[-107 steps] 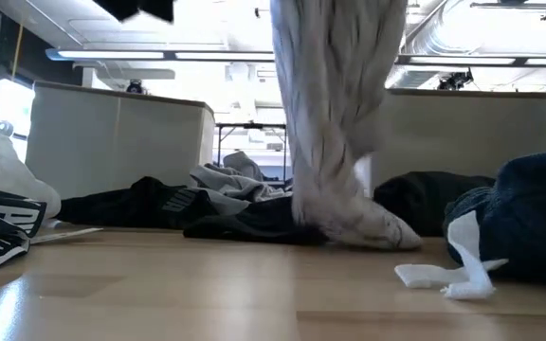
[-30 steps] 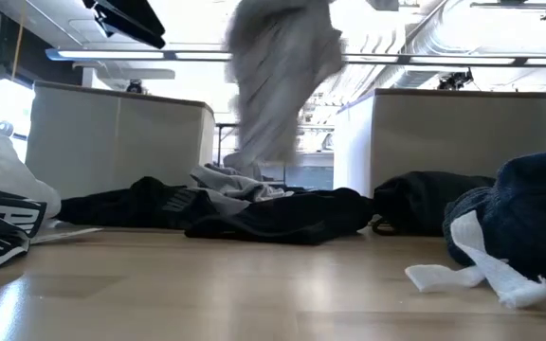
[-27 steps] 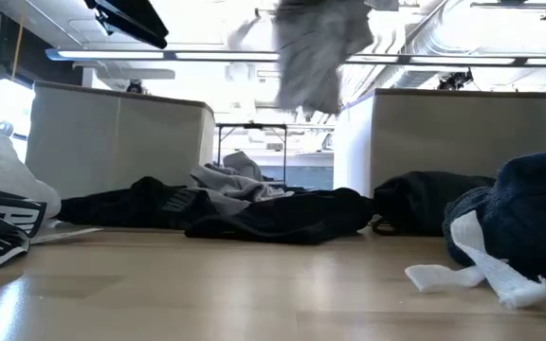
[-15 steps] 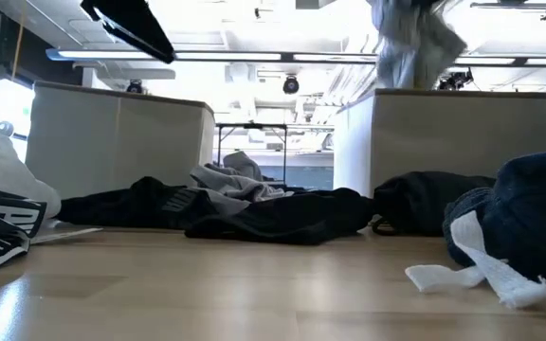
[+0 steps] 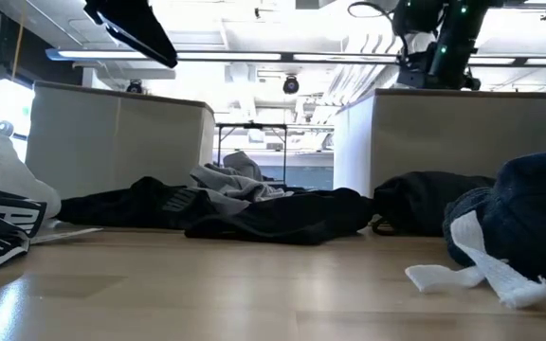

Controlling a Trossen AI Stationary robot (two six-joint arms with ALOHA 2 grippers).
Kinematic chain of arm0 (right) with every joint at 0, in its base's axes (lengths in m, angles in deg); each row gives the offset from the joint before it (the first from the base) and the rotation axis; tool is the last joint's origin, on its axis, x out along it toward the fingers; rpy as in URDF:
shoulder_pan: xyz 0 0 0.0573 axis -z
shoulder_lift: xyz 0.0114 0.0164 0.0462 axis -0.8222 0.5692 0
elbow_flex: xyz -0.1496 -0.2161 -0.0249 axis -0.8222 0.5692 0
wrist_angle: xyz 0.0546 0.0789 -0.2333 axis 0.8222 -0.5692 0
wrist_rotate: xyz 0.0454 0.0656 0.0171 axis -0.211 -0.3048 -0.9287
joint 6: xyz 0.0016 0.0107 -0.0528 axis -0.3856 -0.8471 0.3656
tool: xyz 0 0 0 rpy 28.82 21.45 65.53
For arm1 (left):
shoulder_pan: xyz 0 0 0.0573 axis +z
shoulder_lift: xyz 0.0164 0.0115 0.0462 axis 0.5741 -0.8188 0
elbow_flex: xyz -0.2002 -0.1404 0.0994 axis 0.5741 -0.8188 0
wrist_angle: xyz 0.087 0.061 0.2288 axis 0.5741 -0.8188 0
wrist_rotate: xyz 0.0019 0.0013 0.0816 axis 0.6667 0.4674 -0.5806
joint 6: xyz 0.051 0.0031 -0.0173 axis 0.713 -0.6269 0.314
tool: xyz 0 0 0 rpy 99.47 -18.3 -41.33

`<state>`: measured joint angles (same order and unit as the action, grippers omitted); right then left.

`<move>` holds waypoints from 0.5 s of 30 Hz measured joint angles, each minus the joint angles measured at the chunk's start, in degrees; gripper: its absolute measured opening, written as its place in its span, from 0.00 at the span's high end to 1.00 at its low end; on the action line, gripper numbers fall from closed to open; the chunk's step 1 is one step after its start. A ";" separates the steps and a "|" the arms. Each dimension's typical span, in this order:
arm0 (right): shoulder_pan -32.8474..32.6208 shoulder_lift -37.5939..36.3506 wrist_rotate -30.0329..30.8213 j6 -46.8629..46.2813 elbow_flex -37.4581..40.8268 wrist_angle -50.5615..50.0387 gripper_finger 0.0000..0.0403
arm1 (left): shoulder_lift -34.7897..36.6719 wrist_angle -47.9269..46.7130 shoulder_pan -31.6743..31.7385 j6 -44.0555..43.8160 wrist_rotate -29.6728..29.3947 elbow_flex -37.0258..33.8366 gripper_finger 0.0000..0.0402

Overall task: Sort clothes
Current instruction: Put the white polo shirt into the right laundry organizer

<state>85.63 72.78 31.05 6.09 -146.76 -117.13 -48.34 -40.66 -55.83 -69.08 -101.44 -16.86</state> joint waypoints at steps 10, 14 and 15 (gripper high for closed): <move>1.41 -0.78 11.83 -4.69 -11.58 -11.52 0.43 | -0.02 0.32 -0.28 -0.52 0.97 0.00 0.62; 0.10 -0.73 5.21 -0.66 -10.91 -5.41 0.44 | -0.02 1.07 -0.31 -0.52 0.97 0.00 0.62; -0.04 -0.77 3.10 0.34 -9.84 -2.48 0.44 | -0.02 1.24 -0.31 -0.52 0.97 0.00 0.62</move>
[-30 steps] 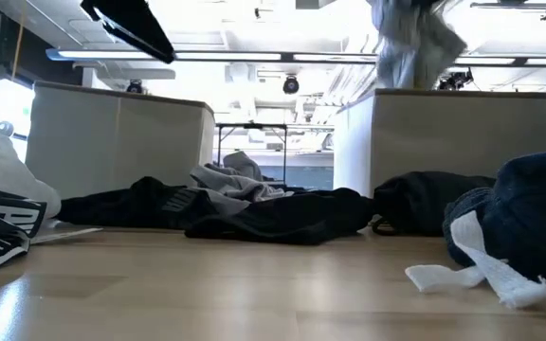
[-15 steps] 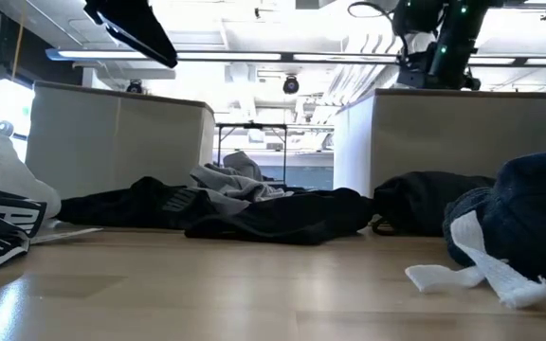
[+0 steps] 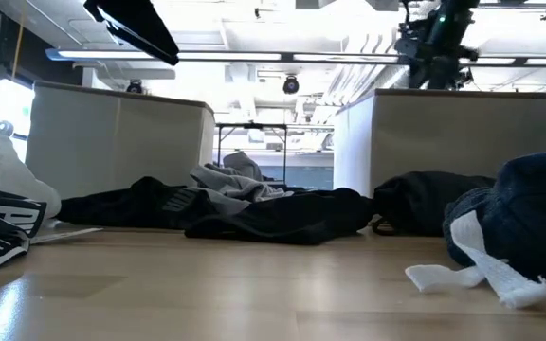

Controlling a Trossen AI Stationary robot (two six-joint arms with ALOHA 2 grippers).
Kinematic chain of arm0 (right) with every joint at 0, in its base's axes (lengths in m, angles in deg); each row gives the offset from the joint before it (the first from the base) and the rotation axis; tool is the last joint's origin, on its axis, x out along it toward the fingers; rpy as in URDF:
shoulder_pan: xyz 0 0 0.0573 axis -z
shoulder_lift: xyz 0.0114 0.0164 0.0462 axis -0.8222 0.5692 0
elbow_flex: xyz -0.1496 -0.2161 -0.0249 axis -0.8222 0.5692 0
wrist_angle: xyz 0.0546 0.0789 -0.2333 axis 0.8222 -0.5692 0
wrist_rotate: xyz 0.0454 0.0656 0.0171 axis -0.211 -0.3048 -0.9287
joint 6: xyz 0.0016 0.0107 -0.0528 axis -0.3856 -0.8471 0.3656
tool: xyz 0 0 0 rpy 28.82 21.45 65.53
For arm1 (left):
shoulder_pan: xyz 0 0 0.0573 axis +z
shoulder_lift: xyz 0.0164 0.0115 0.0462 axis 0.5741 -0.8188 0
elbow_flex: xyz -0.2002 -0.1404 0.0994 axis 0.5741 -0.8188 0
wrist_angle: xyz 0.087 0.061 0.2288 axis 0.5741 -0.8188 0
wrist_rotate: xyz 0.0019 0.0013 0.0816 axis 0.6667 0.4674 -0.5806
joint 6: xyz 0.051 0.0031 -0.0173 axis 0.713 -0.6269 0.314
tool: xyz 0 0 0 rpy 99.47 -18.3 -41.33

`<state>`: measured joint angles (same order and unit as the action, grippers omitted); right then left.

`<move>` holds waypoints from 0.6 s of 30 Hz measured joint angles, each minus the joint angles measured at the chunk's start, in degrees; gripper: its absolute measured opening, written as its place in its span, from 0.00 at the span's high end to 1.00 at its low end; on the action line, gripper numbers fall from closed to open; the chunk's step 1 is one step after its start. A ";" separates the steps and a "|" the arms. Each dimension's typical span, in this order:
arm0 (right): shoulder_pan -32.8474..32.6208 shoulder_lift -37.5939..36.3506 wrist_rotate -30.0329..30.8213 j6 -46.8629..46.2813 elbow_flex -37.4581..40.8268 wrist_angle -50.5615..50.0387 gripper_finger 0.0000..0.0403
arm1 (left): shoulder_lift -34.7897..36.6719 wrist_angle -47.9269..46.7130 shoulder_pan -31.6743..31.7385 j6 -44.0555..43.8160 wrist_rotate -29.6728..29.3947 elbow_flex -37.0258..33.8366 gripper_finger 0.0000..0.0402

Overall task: Sort clothes
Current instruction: Put the white polo shirt into the right laundry organizer

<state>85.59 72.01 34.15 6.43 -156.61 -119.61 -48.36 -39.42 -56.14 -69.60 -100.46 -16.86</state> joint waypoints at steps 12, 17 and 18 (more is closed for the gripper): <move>5.79 8.19 -9.35 2.17 19.98 24.50 0.52 | 0.00 0.09 0.00 -0.01 -0.02 0.00 0.62; 7.16 10.71 -9.70 4.60 20.29 23.39 0.53 | 0.00 0.13 0.00 -0.06 -0.02 0.00 0.62; 7.12 10.32 -9.66 4.99 19.53 22.70 0.53 | 0.00 0.13 -0.01 -0.20 -0.02 0.00 0.62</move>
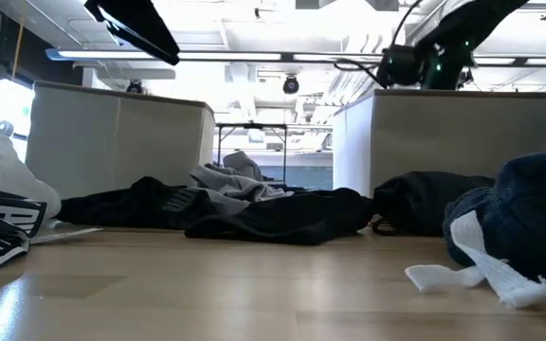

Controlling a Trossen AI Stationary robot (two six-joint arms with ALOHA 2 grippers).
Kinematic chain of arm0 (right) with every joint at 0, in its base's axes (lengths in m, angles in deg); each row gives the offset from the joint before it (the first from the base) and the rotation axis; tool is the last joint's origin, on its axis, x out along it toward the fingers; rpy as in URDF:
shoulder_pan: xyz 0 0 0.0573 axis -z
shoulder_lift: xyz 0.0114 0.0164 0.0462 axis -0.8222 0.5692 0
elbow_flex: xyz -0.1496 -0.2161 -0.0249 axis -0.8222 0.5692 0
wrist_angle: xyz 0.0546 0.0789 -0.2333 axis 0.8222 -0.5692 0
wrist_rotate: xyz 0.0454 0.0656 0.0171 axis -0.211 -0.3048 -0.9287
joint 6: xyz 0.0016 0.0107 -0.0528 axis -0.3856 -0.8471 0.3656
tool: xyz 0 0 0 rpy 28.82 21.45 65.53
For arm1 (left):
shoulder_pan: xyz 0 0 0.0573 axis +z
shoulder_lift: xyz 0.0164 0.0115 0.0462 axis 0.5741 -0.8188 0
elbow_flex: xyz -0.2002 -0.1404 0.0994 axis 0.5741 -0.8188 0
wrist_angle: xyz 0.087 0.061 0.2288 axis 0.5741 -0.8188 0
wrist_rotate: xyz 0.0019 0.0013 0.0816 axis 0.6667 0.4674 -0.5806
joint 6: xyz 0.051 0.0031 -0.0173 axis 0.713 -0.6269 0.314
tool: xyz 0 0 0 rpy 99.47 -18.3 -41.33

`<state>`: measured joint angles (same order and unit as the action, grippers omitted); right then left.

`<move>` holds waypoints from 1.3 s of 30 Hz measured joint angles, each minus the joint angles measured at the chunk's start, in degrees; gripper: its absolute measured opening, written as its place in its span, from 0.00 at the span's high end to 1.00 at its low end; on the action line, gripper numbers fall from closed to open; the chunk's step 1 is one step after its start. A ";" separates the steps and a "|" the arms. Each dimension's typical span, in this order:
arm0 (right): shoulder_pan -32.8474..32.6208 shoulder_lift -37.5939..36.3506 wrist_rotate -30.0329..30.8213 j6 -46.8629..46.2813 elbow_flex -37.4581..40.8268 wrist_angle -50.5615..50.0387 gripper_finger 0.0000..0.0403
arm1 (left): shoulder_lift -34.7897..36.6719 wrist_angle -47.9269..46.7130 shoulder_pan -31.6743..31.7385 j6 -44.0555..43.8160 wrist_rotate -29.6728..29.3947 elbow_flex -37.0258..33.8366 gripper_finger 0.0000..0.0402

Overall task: Sort clothes
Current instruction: Put the white polo shirt into the right laundry organizer, then put the dark blue pants into the left laundry organizer

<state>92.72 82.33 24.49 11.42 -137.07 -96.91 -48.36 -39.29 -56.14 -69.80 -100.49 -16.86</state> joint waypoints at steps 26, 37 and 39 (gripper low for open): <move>-71.19 -11.78 26.45 -0.86 -9.94 5.69 0.53 | 0.00 4.92 -4.07 1.85 -5.27 0.00 0.62; -82.45 7.03 6.23 -32.25 -9.90 8.42 0.53 | 0.00 7.69 -4.08 4.68 -5.24 0.00 0.62; -82.51 10.17 1.71 -36.88 -9.90 9.81 0.51 | 0.00 8.74 -4.06 5.38 -5.25 0.00 0.62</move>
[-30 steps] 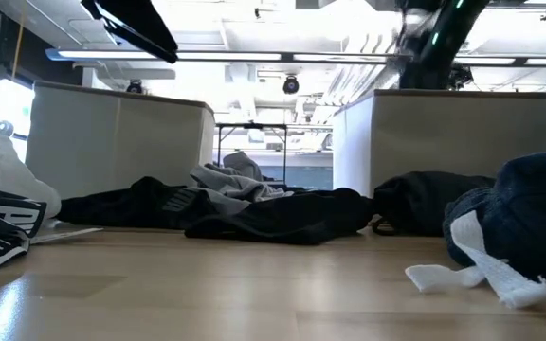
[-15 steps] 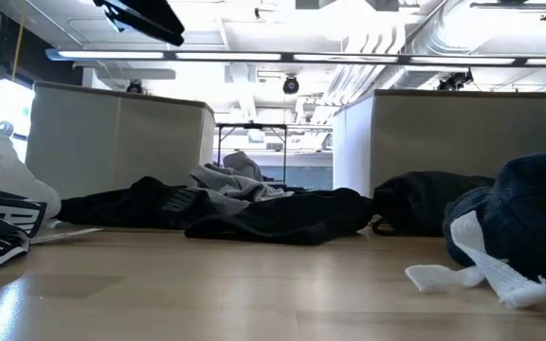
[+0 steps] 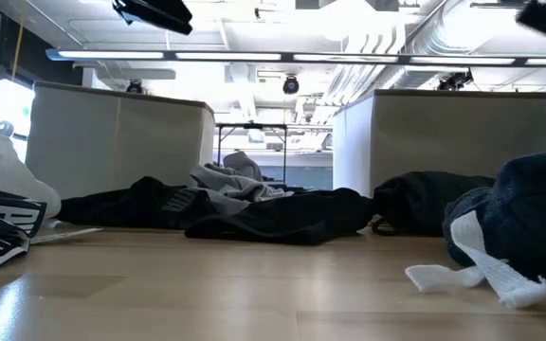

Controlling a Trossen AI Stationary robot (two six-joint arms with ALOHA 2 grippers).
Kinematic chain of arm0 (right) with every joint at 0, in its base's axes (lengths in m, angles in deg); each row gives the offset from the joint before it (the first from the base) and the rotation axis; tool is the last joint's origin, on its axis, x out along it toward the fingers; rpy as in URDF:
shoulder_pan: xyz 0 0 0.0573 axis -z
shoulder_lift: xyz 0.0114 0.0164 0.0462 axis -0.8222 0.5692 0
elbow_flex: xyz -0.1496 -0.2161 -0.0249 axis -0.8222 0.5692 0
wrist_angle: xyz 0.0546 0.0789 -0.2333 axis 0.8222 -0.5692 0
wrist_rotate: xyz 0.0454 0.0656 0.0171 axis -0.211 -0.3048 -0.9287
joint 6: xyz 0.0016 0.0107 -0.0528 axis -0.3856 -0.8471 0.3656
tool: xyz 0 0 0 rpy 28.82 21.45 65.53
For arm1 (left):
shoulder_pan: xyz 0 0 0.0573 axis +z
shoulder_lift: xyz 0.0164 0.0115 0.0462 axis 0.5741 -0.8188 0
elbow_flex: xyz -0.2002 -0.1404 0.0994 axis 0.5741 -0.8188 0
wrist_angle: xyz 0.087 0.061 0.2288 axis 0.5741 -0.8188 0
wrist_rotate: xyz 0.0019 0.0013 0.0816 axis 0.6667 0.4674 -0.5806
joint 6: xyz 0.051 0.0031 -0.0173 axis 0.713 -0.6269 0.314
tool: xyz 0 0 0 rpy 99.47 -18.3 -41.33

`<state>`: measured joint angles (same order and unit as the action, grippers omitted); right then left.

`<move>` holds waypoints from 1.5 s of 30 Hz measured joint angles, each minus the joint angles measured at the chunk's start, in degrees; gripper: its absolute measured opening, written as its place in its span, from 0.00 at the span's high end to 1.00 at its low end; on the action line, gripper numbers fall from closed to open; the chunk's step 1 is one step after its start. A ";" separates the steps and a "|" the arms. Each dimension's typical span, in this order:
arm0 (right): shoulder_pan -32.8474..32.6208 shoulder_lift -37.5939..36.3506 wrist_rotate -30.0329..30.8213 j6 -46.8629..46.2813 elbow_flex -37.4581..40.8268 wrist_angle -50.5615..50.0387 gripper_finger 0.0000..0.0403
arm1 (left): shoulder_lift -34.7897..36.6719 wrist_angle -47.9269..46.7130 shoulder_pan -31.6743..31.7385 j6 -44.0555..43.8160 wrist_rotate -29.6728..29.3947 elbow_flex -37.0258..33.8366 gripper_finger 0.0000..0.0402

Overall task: Sort clothes
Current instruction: Put the dark blue pants into the left laundry organizer

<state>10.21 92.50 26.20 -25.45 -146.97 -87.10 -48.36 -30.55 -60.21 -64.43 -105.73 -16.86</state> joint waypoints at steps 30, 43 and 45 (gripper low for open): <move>0.11 20.41 5.40 14.84 -0.03 -3.14 0.85 | -0.17 7.75 0.00 6.46 0.86 0.00 0.62; 0.22 15.53 9.72 14.59 0.31 -4.30 0.95 | -9.18 21.27 0.00 19.25 5.79 0.00 0.62; 0.22 14.96 9.89 14.76 0.31 -4.29 0.97 | -11.38 23.97 0.02 21.18 6.55 0.00 0.62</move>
<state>10.42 107.46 36.09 -10.70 -146.67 -91.40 -59.74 -6.58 -60.19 -43.24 -99.19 -16.86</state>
